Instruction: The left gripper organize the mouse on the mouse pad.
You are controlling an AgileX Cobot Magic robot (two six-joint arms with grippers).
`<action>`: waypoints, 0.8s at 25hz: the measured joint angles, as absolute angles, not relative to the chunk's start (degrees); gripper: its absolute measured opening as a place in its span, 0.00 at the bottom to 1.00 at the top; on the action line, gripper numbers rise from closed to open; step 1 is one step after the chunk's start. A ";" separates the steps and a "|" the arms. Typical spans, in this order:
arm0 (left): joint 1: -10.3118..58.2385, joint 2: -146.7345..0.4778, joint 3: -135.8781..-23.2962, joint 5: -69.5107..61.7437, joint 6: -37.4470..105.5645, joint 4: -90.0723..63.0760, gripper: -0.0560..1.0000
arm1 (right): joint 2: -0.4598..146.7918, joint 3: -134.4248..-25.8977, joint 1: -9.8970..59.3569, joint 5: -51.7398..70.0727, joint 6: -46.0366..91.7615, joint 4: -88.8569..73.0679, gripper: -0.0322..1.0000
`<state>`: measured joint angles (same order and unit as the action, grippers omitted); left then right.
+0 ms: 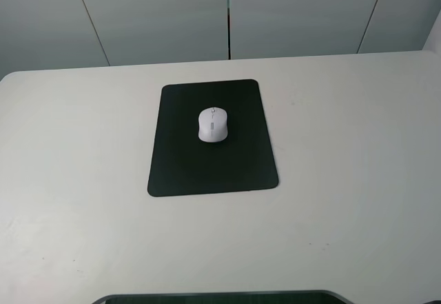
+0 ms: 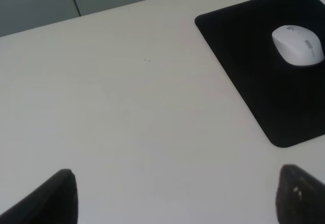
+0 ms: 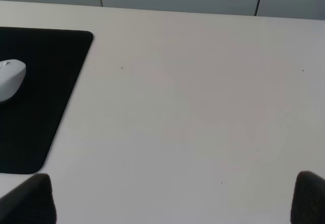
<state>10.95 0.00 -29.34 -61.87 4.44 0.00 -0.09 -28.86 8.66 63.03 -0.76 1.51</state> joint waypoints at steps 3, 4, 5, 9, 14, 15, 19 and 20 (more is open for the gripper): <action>10.95 0.00 -29.34 -61.87 4.44 0.00 0.76 | -0.09 -28.86 8.66 63.03 -0.76 1.51 0.71; 10.95 0.00 -29.34 -61.87 4.44 0.00 0.76 | -0.09 -28.86 8.66 63.03 -0.76 1.41 0.71; 10.95 0.00 -29.34 -61.87 4.44 0.00 0.76 | -0.09 -28.86 8.66 63.03 -0.76 1.41 0.71; 10.43 0.00 -29.34 -61.87 4.44 0.00 0.76 | -0.09 -28.86 8.66 63.03 -0.76 1.41 0.71; 5.60 0.00 -29.34 -61.90 4.44 0.00 0.76 | -0.09 -28.86 8.66 63.03 -0.76 1.41 0.71; 4.54 0.00 -29.34 -61.90 4.44 0.00 0.76 | -0.09 -28.86 8.66 63.03 -0.76 1.41 0.71; 1.78 0.00 -29.34 -61.90 4.44 0.00 0.76 | -0.09 -28.86 8.66 63.03 -0.76 1.41 0.71; 1.39 0.00 -29.34 -61.90 4.44 0.00 0.76 | -0.09 -28.86 8.66 63.03 -0.76 1.41 0.71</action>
